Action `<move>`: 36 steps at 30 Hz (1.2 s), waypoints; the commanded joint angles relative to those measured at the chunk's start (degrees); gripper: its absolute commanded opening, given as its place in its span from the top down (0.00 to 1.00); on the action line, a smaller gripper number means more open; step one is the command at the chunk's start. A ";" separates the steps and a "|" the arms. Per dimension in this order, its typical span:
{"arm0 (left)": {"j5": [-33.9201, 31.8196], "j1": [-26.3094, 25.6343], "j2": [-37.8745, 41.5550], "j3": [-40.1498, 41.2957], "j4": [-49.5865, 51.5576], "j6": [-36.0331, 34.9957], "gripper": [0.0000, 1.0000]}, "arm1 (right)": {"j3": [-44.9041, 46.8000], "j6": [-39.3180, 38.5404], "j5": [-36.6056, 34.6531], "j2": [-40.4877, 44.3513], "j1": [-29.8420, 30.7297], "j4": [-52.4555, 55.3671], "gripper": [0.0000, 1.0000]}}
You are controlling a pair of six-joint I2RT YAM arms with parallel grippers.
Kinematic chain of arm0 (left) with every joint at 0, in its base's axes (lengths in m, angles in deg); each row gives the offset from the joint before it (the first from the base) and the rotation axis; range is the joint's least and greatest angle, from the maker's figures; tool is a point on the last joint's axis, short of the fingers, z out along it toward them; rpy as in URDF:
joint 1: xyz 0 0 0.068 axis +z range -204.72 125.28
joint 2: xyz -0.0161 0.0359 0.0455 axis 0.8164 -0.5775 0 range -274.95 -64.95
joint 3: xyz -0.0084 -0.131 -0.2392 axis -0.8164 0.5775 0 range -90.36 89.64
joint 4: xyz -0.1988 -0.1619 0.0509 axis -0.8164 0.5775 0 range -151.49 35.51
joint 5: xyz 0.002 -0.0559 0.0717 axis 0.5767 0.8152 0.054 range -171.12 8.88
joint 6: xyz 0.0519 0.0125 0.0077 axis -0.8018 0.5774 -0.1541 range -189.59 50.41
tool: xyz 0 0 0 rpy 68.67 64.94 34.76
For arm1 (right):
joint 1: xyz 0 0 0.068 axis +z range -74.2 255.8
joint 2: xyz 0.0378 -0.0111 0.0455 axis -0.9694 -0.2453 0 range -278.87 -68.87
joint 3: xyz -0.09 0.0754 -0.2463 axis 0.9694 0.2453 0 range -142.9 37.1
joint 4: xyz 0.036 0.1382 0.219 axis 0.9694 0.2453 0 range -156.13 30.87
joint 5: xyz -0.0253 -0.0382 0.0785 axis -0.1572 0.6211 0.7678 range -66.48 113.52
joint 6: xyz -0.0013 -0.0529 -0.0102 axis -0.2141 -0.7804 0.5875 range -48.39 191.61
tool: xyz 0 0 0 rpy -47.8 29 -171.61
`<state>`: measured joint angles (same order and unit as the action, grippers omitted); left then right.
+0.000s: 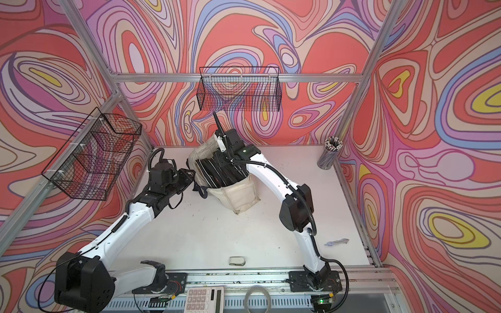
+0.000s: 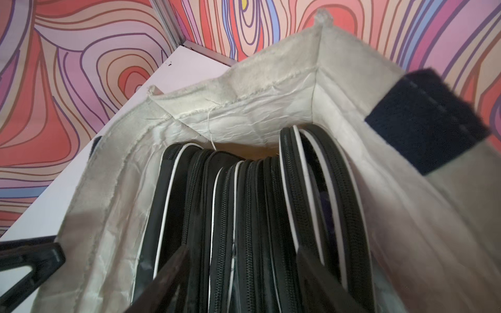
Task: Remove the ping pong set from the canvas bag
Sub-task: Move the canvas bag to the center of the board, then pick up the ping pong set from the canvas bag.
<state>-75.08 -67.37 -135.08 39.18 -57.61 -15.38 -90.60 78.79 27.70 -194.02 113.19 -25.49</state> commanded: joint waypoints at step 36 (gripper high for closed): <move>-1.32 0.25 -0.27 3.82 -2.40 -1.12 1.00 | -6.22 2.78 2.22 -7.46 -7.58 -0.45 0.44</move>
<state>-75.58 -67.37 -136.39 42.06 -60.72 -15.64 -95.34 81.74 31.40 -200.16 105.86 -26.17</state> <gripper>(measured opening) 0.048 0.561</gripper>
